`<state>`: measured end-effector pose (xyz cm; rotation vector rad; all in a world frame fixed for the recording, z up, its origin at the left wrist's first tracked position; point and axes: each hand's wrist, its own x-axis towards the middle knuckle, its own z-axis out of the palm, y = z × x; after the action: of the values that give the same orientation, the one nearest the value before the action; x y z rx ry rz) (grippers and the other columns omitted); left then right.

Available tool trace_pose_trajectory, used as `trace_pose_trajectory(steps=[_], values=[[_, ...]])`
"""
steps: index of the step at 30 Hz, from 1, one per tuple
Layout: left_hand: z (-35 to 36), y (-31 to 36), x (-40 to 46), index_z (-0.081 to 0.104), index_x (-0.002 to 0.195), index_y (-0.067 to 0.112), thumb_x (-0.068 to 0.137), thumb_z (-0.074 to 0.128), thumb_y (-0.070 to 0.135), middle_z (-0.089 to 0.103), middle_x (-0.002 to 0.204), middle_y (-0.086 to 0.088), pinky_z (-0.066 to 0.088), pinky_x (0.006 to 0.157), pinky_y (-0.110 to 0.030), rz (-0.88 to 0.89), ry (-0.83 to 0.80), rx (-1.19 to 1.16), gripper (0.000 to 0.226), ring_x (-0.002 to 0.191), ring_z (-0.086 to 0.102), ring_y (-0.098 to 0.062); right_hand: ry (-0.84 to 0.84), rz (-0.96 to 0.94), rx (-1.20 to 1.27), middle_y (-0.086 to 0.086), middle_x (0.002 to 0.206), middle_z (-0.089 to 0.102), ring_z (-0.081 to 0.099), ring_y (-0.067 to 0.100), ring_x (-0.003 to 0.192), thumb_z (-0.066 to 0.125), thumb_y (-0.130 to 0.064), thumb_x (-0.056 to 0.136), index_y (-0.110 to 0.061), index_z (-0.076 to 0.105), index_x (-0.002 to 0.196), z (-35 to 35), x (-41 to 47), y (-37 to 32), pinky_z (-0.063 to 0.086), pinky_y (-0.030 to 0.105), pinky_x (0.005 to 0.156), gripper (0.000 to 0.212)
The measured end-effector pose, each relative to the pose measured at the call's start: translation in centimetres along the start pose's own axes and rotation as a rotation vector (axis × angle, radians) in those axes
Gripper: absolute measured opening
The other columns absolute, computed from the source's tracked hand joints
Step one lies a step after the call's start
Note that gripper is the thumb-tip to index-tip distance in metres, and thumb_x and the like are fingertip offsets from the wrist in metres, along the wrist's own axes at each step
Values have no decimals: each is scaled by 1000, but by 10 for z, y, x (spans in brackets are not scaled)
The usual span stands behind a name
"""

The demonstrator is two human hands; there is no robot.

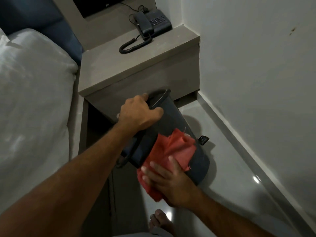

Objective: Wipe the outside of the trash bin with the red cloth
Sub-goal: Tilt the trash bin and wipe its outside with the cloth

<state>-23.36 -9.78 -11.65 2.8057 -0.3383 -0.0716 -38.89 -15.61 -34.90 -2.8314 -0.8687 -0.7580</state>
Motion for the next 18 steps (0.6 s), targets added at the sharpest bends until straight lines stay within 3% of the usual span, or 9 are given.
trace_pose_trajectory(steps=[3, 5, 7, 9, 11, 13, 16, 18], values=[[6, 10, -4, 60, 119, 21, 58, 50, 60, 66, 102, -10, 49, 82, -40, 90, -4, 54, 73, 100, 60, -36, -70, 132, -12, -1, 173, -2, -2, 24, 159, 75, -43, 70, -29, 29, 159, 13, -52, -10, -9, 65, 118, 101], [5, 16, -5, 61, 116, 20, 59, 50, 59, 61, 94, -5, 47, 78, -37, 118, -29, 68, 70, 95, 60, -34, -2, 354, 21, -2, 173, 4, 3, 30, 158, 73, -43, 69, -37, 22, 160, 13, -78, -18, 8, 75, 115, 105], [0, 13, -3, 61, 114, 23, 58, 50, 60, 62, 94, -5, 52, 84, -45, 70, -33, 49, 68, 96, 60, -35, 108, 540, 92, 1, 173, 10, 11, 39, 156, 62, -43, 81, -39, 19, 161, 5, -80, -17, 25, 80, 106, 91], [-4, 5, -1, 62, 113, 26, 56, 50, 60, 66, 100, -9, 54, 86, -49, 8, -20, 24, 67, 98, 60, -37, 166, 747, 222, 11, 170, 20, 24, 46, 151, 43, -46, 98, -34, 11, 163, -11, -47, -3, 32, 77, 104, 73], [-5, 0, -1, 63, 113, 28, 55, 49, 60, 67, 102, -10, 54, 86, -48, -22, -3, 12, 68, 99, 61, -38, 261, 978, 308, 17, 164, 32, 30, 46, 148, 33, -54, 102, -33, 2, 162, -32, 12, 17, 34, 73, 108, 71], [-2, 0, 1, 62, 117, 29, 55, 49, 61, 67, 101, -10, 54, 86, -47, -24, -1, 8, 71, 97, 60, -37, 261, 970, 274, 14, 166, 28, 26, 43, 151, 42, -57, 96, -32, 0, 163, -44, 65, 29, 26, 68, 115, 83], [-1, -3, 7, 62, 123, 28, 57, 51, 63, 58, 92, -2, 49, 77, -36, -63, 18, -32, 75, 83, 52, -25, 256, 795, 136, 9, 169, 20, 19, 41, 154, 53, -54, 88, -27, 11, 163, -41, 100, 26, 19, 68, 116, 90], [-1, -9, 10, 64, 121, 31, 58, 53, 66, 56, 92, -2, 48, 76, -36, -118, 51, -57, 73, 82, 49, -24, 203, 598, 88, 7, 172, 8, 9, 42, 156, 54, -51, 85, -30, 14, 162, -33, 84, 19, 12, 73, 115, 90]])
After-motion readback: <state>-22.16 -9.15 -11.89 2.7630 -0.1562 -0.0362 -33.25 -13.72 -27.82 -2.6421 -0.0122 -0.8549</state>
